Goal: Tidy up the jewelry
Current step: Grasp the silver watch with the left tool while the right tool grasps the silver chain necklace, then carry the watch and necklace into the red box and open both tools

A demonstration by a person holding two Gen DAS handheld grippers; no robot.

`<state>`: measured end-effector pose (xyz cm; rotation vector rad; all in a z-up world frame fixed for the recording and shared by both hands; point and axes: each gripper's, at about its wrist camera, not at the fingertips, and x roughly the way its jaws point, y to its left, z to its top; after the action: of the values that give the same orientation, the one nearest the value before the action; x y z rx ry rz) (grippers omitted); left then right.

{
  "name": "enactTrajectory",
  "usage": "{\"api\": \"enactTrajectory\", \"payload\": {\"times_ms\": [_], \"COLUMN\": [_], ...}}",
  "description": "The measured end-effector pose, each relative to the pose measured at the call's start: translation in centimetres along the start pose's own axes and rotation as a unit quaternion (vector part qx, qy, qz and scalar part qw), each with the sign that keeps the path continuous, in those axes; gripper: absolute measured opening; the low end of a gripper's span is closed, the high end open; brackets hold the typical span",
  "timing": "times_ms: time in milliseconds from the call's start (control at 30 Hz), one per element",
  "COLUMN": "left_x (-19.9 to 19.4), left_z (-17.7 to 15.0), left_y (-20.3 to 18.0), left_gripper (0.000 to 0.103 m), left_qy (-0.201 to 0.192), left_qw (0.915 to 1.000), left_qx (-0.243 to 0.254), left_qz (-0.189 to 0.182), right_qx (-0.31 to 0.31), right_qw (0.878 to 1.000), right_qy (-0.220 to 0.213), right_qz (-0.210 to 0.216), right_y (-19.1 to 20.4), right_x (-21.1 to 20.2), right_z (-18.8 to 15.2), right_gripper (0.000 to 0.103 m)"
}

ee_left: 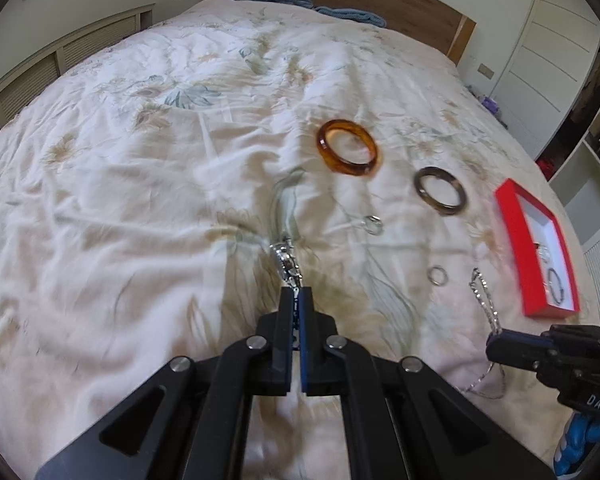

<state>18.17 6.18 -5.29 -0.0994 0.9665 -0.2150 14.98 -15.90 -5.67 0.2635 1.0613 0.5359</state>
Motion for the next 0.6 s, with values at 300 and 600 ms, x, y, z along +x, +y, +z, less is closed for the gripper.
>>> {"api": "enactTrajectory", "payload": {"times_ms": [300,600], "left_x": [-6.5,-12.0], "left_z": [-1.9,-3.6], "left_y": [-2.0,-6.3], "left_gripper": [0.001,0.002], "left_qy": [-0.031,-0.057], "left_qw": [0.9993,0.9964], "left_qx": [0.017,0.045], "left_qz": [-0.016,-0.045], "right_qx": [0.0,0.004], "right_qw": [0.999,0.995], "right_qy": [-0.043,-0.098], "right_qz": [-0.016,-0.034], "right_y": [2.0,3.0], "right_x": [-7.0,-13.1], "right_z": [-3.2,-6.2], "right_gripper": [0.005,0.005]}}
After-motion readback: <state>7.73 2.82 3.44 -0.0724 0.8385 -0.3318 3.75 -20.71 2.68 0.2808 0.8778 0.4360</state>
